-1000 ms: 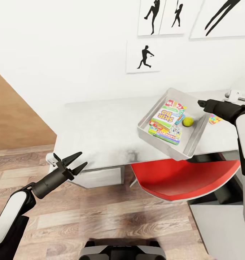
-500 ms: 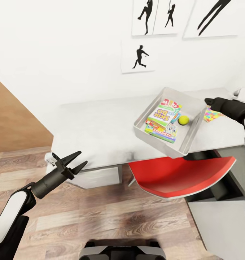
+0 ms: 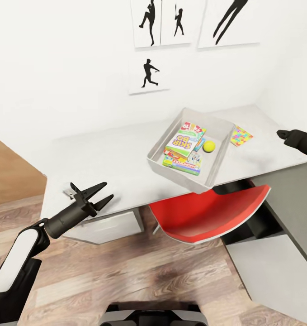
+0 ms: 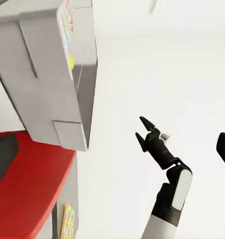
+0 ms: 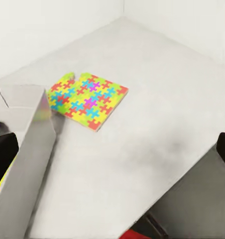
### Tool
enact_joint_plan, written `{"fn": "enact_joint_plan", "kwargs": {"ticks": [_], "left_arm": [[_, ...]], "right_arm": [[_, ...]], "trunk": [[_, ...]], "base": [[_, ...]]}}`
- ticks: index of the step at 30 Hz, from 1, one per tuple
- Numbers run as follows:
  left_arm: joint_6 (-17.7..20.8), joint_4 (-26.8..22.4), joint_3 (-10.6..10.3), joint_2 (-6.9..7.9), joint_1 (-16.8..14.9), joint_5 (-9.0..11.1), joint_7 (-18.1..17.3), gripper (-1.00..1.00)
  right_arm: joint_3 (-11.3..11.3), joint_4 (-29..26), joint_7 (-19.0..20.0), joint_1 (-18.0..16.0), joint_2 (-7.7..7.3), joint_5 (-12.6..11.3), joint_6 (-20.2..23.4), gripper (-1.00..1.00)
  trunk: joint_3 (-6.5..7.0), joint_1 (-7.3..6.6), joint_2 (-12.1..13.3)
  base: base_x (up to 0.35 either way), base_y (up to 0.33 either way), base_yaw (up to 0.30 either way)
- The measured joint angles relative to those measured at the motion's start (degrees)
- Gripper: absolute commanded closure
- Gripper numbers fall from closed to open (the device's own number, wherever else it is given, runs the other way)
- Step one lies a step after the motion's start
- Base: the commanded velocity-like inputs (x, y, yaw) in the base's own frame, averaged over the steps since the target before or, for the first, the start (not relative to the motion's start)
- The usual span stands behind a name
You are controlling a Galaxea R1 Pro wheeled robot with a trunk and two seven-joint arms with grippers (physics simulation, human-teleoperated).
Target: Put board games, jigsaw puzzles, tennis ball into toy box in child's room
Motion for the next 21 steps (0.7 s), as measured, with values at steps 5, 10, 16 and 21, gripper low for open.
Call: {"fn": "enact_joint_plan", "kwargs": {"ticks": [5,10,16,21], "left_arm": [[0.4,0.0,-0.7,0.09,-4.3,0.2,3.8,-1.0],[0.8,0.0,-2.5,-0.13,-9.4,0.6,10.7,-1.0],[0.9,0.1,-4.7,-0.46,-16.3,0.8,19.7,-1.0],[1.0,0.4,-6.3,-2.02,-25.2,2.8,32.8,-1.0]], "right_arm": [[-2.4,0.0,1.2,1.3,-0.57,0.0,0.0,-1.0],[-3.4,0.1,2.9,3.0,-0.8,-0.1,0.0,-1.0],[-3.4,1.6,3.7,3.7,-0.75,-0.2,0.0,-1.0],[-3.0,7.1,4.1,3.1,-0.37,-0.2,-0.1,-1.0]], "trunk": [[0.17,0.0,0.0],[0.34,0.0,0.0],[0.53,0.0,0.0],[0.67,0.0,0.0]], "base": [[0.0,0.0,-0.265],[0.0,0.0,-0.269],[0.0,0.0,-0.271],[0.0,0.0,-0.273]]}}
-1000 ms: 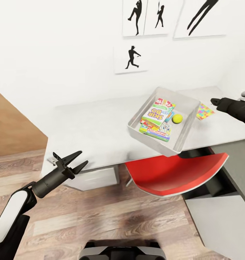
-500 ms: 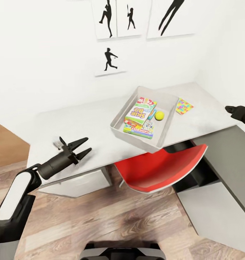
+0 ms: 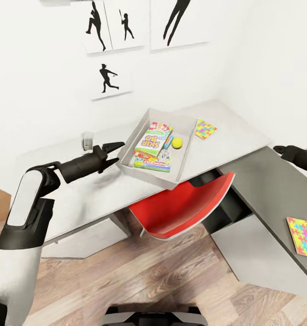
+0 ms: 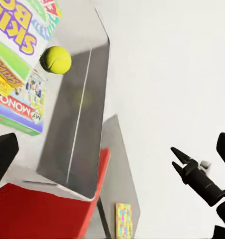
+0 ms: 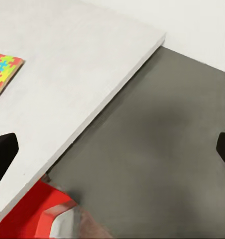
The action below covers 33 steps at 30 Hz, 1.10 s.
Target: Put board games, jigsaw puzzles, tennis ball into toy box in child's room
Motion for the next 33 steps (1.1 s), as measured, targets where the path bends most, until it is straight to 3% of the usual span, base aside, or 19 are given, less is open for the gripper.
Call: {"fn": "enact_joint_plan", "kwargs": {"ticks": [1,2,5,6,9,10,13,17,21,33], "left_arm": [[0.0,0.7,-0.7,-0.81,-4.4,0.7,7.9,-1.0],[0.0,0.7,-0.8,-0.83,-4.9,0.7,8.2,-1.0],[0.1,4.0,-2.8,-1.64,-12.0,1.4,19.8,-1.0],[0.1,4.0,-2.8,-1.64,-12.1,1.5,19.9,-1.0],[-0.1,9.4,-7.0,-2.06,-17.9,1.8,28.5,-1.0],[-0.1,9.5,-7.1,-2.05,-17.9,1.9,28.6,-1.0],[-0.3,14.4,-10.2,-2.26,-21.3,2.0,33.8,-1.0],[-0.4,16.7,-11.4,-2.27,-22.7,2.1,35.9,-1.0],[-0.4,19.1,-12.7,-1.77,-24.4,2.2,37.9,-1.0],[0.0,20.6,-13.6,-0.26,-25.5,2.3,38.9,-1.0]], "right_arm": [[1.1,3.1,0.1,-1.5,0.43,-0.1,0.0,-1.0],[1.1,3.2,0.1,-1.6,0.44,0.0,0.0,-1.0],[4.9,7.2,0.0,-5.4,1.88,-0.2,0.0,-1.0],[4.9,7.2,0.0,-5.4,1.89,0.0,0.0,-1.0],[9.5,11.2,0.0,-9.2,3.6,-0.2,0.3,-1.0],[9.6,11.3,0.0,-9.3,3.61,-0.1,0.3,-1.0],[13.1,14.2,0.1,-12.1,5.04,-0.3,2.4,-1.0],[14.4,15.4,0.2,-13.3,6.01,-0.5,4.6,-1.0],[15.8,16.6,0.2,-14.5,7.99,-0.9,7.3,-1.0],[16.5,17.1,0.2,-15.4,9.51,-0.9,7.9,-1.0]], "trunk": [[0.03,0.0,0.0],[0.05,0.0,0.0],[0.13,0.01,0.0],[0.15,0.0,0.0],[0.21,0.01,0.0],[0.22,0.0,0.0],[0.25,0.01,0.0],[0.28,0.0,0.0],[0.29,0.0,0.0],[0.3,0.0,0.0]], "base": [[0.0,0.0,-0.274],[0.0,0.0,-0.274],[0.0,0.0,-0.274],[0.0,0.0,-0.274],[0.0,0.0,-0.256],[0.0,0.0,-0.216],[0.0,0.0,-0.154],[0.0,0.0,-0.092],[0.0,0.0,-0.045],[0.0,0.138,-0.013]]}}
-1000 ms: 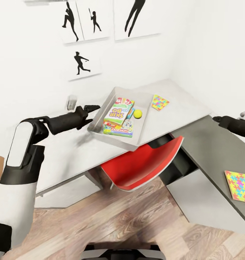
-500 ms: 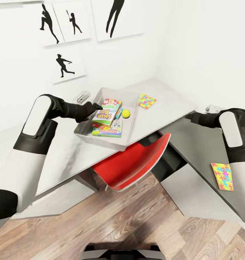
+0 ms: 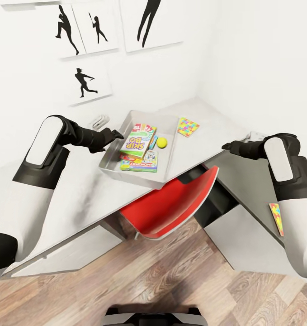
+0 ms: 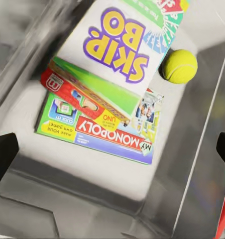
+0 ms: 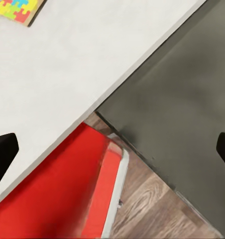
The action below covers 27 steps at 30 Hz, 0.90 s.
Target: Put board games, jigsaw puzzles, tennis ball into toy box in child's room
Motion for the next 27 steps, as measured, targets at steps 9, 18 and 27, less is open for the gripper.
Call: {"fn": "enact_joint_plan", "kwargs": {"ticks": [9,18,27], "left_arm": [[0.1,1.3,-0.1,0.26,-0.3,0.0,-0.1,-1.0],[0.0,4.4,-0.4,-0.21,-2.5,-0.1,-0.2,-1.0],[-0.1,6.3,-0.5,-0.69,-3.6,-0.1,-0.3,-1.0]], "right_arm": [[-0.2,0.0,0.1,0.2,0.07,-0.1,0.0,-1.0],[-0.2,0.0,0.1,0.5,0.17,-0.1,0.0,-1.0],[0.2,0.0,0.0,0.6,0.27,0.0,0.0,-1.0]], "trunk": [[0.0,0.0,0.0],[0.0,0.0,0.0],[0.0,0.0,0.0]], "base": [[0.0,0.283,-0.002],[0.0,0.116,0.0],[0.0,0.027,0.0]]}}
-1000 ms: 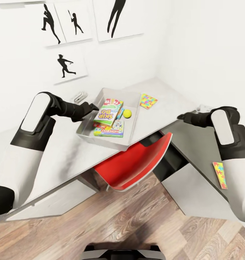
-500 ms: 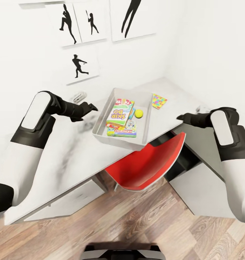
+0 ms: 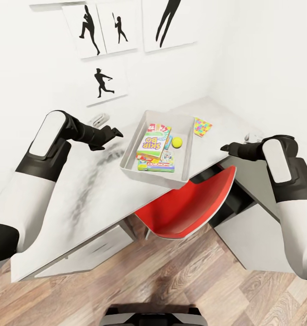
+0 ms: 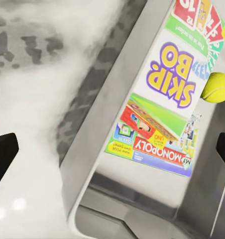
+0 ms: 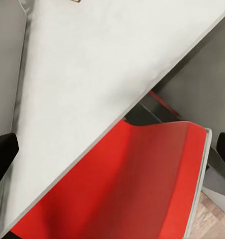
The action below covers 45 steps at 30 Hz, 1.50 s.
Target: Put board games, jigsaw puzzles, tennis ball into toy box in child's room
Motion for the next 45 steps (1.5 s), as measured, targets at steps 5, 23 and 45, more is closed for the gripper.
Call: {"fn": "enact_joint_plan", "kwargs": {"ticks": [5,23,45], "left_arm": [[0.0,0.3,0.0,-0.15,-0.2,-0.1,-0.4,-1.0],[0.2,2.2,-0.1,-1.61,-0.5,-0.2,-1.4,-1.0],[0.3,4.3,-0.1,-2.68,-0.5,-0.6,-1.7,-1.0]], "right_arm": [[0.1,0.0,0.0,-0.1,0.02,0.0,0.0,-1.0],[0.2,-0.1,-0.1,-0.3,0.04,0.0,-0.4,-1.0],[0.1,-0.1,0.0,0.0,0.04,0.0,-0.4,-1.0]], "trunk": [[0.0,0.0,0.0],[0.0,-0.03,0.0],[0.0,0.0,0.0]], "base": [[0.0,0.008,0.0],[0.124,0.002,0.0],[0.085,0.002,0.0]]}}
